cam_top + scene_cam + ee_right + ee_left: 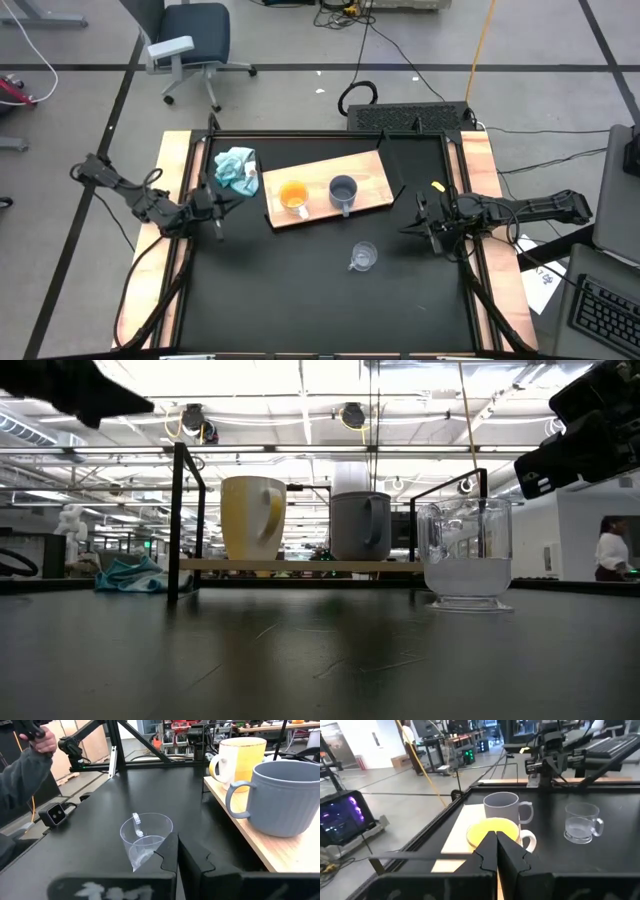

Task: Stack small to large cups/mugs on shelf
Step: Put the transparent mug on the shelf

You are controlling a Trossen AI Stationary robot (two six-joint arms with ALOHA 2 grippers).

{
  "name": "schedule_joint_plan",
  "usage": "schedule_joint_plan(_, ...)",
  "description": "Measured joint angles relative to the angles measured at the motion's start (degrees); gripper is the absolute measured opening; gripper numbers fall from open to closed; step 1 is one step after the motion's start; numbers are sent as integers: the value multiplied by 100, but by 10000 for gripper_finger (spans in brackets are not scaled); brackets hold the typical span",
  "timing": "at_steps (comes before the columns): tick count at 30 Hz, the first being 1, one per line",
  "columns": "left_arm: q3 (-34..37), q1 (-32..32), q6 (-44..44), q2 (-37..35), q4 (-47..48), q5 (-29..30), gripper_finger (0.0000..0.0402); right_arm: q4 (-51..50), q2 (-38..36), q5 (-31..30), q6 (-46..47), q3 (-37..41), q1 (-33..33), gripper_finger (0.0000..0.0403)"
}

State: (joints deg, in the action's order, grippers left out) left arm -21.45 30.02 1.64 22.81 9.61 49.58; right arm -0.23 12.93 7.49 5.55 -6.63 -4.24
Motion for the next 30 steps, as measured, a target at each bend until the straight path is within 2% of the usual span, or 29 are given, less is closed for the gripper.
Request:
schedule_joint_plan(4, 510, 0, -158, -287, -319, -290, 0, 2, 0, -4, -23, 0, 1, 0)
schedule_joint_plan(9, 993, 1, -842, -452, -837, -1393, 0, 4, 0, -9, -18, 0, 1, 0)
schedule_joint_plan(15, 1090, 0, -1293, -572, -851, -2439, 0, 20, 0, -18, 10, 0, 1, 0)
schedule_joint_plan(22, 1090, 0, -1168, -819, -464, -2540, 0, 36, 0, -20, 21, 0, 1, 0)
schedule_joint_plan(27, 1128, -2, -730, -866, -390, -2310, 0, 77, 0, -20, 45, 0, 1, 0)
schedule_joint_plan(30, 1235, -1, -705, -865, -389, -2519, 0, 120, 0, -20, 78, 0, 1, 0)
